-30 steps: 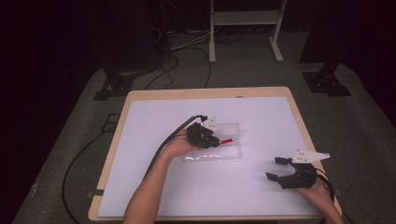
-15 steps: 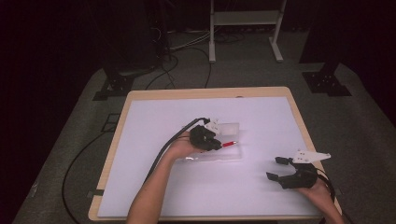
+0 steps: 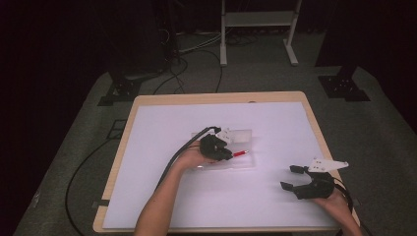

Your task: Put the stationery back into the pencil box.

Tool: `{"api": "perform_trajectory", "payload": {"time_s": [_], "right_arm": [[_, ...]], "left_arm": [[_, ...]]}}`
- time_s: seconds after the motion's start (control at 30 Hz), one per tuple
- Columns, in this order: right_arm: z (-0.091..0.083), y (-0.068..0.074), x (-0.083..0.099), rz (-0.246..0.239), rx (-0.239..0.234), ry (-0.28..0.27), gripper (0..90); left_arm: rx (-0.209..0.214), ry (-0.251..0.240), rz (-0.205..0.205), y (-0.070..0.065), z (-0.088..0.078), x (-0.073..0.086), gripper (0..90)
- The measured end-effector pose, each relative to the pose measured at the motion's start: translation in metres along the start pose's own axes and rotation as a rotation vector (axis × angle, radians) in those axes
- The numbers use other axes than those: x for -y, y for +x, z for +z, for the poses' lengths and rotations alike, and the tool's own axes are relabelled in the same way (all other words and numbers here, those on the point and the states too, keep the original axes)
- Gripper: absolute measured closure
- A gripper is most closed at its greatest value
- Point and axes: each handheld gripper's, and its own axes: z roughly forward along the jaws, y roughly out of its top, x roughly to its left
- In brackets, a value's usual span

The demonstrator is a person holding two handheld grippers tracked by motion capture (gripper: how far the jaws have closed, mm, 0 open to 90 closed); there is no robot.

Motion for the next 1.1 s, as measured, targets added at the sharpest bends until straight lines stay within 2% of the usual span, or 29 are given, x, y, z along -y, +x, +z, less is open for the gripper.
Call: {"api": "perform_trajectory", "payload": {"time_s": [0.33,0.4,0.5,0.57,0.7,0.8,1.1], "right_arm": [[-0.002,-0.001,0.000,0.003,0.003,-0.012,21.3],[-0.002,-0.001,0.000,-0.001,0.002,-0.007,21.3],[-0.002,-0.001,0.000,0.001,0.003,-0.009,21.3],[-0.002,-0.001,0.000,0.002,0.002,-0.013,21.3],[-0.005,0.000,0.000,0.003,0.011,-0.016,21.3],[-0.006,0.000,0.001,0.009,0.012,-0.018,21.3],[-0.005,-0.001,0.001,0.009,0.017,-0.009,21.3]], "left_arm": [[0.017,-0.002,-0.006,0.000,0.001,0.001,78.5],[0.008,-0.016,-0.020,0.001,0.001,0.001,70.6],[0.022,-0.015,-0.026,0.000,0.000,0.001,69.9],[0.026,-0.011,-0.019,-0.001,-0.002,0.001,69.9],[0.023,-0.044,-0.023,-0.005,-0.008,0.000,69.6],[0.022,-0.052,-0.019,-0.006,-0.011,0.000,69.5],[0.015,-0.084,-0.025,-0.009,-0.027,0.008,67.0]]}}
